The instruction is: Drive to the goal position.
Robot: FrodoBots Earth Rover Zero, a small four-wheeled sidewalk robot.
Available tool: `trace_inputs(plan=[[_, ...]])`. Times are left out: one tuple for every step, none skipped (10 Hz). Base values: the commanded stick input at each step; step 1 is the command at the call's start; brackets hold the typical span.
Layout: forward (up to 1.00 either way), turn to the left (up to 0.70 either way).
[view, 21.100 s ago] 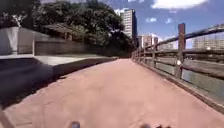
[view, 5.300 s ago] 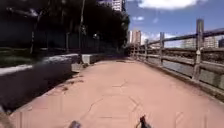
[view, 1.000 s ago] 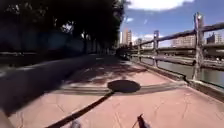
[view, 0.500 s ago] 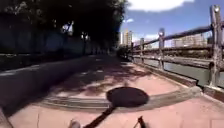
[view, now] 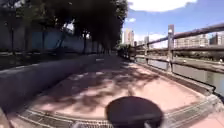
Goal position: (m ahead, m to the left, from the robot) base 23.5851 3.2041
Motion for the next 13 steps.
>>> trace_inputs(plan=[[0.85, 0.00], [0.85, 0.00], [0.85, 0.00], [0.85, 0.00], [0.85, 0.00], [0.85, 0.00], [0.85, 0.00], [0.85, 0.00], [0.85, 0.00], [0.85, 0.00], [0.85, 0.00], [0.85, 0.00], [0.85, 0.00]])
